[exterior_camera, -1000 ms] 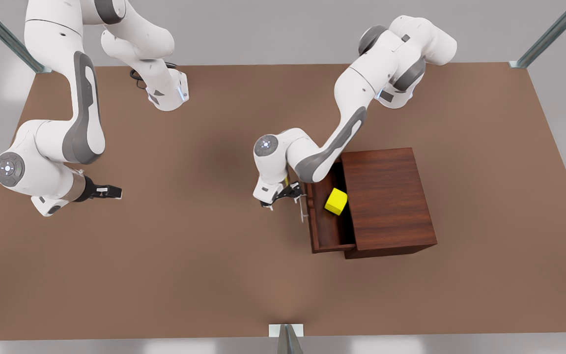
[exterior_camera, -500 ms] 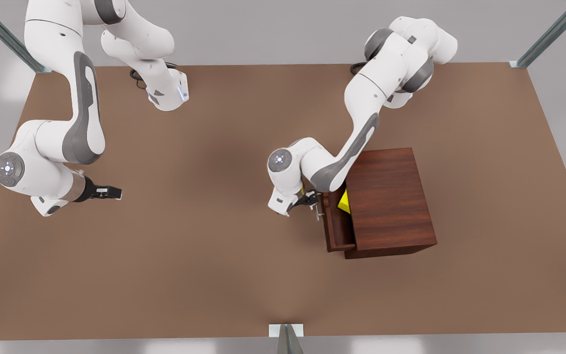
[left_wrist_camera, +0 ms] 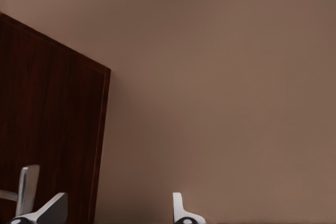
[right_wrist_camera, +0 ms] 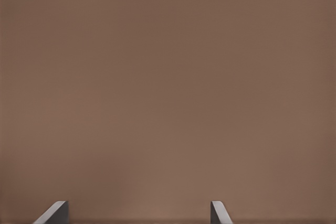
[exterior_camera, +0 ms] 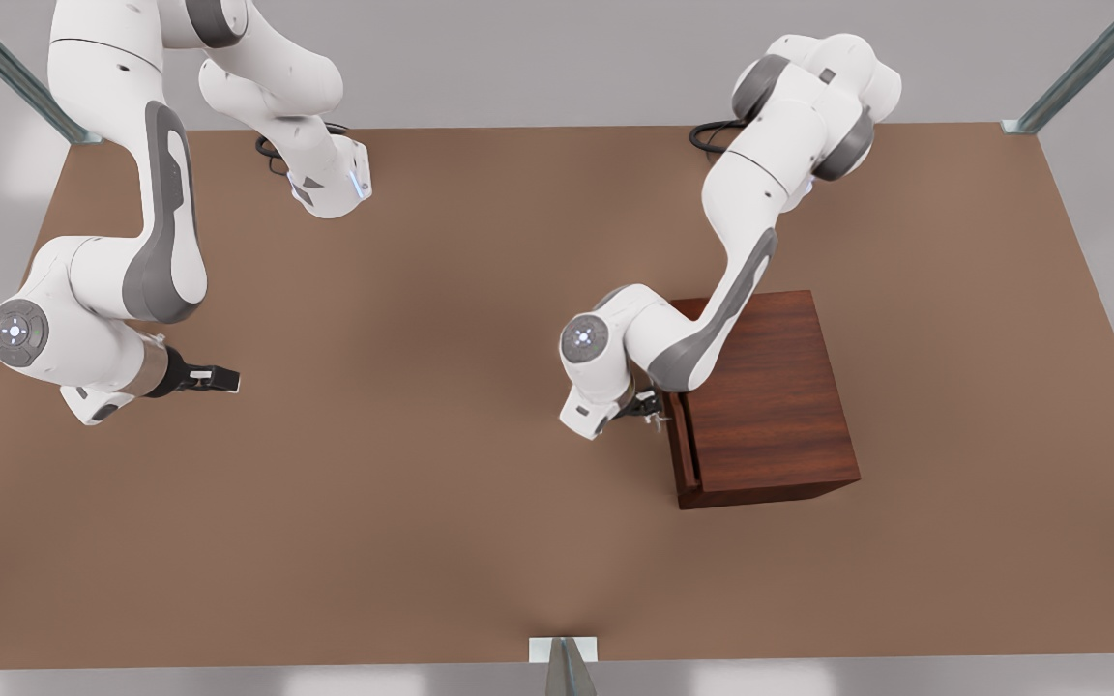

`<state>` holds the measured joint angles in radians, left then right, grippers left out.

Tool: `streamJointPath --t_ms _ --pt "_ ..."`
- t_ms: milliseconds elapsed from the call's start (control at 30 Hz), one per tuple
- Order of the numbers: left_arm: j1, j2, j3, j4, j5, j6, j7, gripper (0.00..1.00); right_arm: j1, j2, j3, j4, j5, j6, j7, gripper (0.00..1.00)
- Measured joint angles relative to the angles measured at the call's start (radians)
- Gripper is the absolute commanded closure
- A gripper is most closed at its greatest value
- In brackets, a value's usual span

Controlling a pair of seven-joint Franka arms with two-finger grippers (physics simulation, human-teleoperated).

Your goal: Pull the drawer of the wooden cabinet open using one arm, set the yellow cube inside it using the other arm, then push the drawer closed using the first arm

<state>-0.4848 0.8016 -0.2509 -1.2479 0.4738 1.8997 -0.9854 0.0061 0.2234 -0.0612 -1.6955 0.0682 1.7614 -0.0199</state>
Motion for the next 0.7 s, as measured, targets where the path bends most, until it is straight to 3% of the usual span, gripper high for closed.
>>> streamJointPath --t_ms 200,267,367,433,533,700 --pt "0.032 -0.008 -0.001 0.007 -0.009 -0.018 0.060 0.00 0.000 0.000 0.000 0.000 0.000 0.000 0.002 0.00" --pt "0.031 -0.019 -0.011 0.088 -0.047 -0.051 0.056 0.00 0.000 0.000 0.000 0.000 0.000 -0.001 0.002 0.00" --pt "0.098 -0.157 -0.028 0.128 -0.123 -0.148 0.058 0.00 0.000 0.000 0.000 0.000 0.000 -0.001 0.002 0.00" --pt "0.270 -0.289 -0.030 0.118 -0.209 -0.243 0.119 0.00 0.000 0.000 0.000 0.000 0.000 -0.002 0.002 0.00" --pt "0.492 -0.486 -0.029 -0.049 -0.329 -0.323 0.244 0.00 -0.001 0.000 0.000 0.000 0.000 -0.003 0.003 0.00" --pt "0.449 -0.526 -0.033 -0.091 -0.376 -0.351 0.397 0.00 -0.001 0.001 -0.001 0.001 0.000 -0.007 0.003 0.00"
